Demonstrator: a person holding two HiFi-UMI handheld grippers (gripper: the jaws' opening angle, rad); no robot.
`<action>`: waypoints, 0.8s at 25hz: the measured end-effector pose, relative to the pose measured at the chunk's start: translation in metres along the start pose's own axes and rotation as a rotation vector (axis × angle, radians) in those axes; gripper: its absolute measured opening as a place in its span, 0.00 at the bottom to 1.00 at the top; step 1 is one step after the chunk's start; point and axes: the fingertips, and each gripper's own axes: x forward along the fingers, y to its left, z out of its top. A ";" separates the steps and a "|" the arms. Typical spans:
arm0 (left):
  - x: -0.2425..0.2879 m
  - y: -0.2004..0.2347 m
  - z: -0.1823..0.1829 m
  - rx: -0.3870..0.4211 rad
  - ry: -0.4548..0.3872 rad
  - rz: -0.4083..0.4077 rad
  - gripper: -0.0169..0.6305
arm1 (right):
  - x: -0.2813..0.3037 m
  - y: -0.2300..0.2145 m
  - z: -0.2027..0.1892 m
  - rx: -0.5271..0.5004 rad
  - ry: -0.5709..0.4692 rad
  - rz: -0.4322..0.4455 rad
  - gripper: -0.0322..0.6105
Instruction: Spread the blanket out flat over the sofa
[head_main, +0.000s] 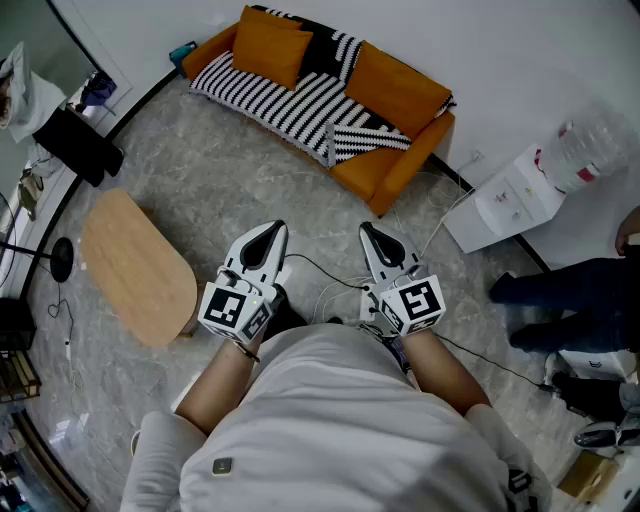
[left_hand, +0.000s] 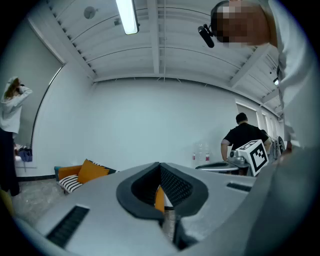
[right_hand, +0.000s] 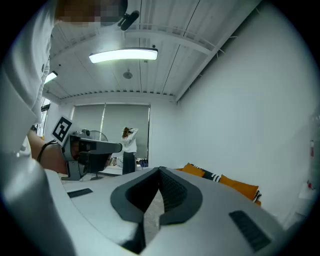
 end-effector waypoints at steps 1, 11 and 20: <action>0.000 0.003 0.000 0.001 -0.001 -0.001 0.04 | 0.003 0.000 -0.001 0.000 0.002 0.000 0.09; 0.001 0.050 0.001 -0.004 -0.002 -0.011 0.04 | 0.043 0.005 -0.003 -0.012 0.025 -0.003 0.09; 0.006 0.138 0.002 -0.017 0.027 -0.063 0.04 | 0.130 0.011 0.003 -0.005 0.047 -0.055 0.09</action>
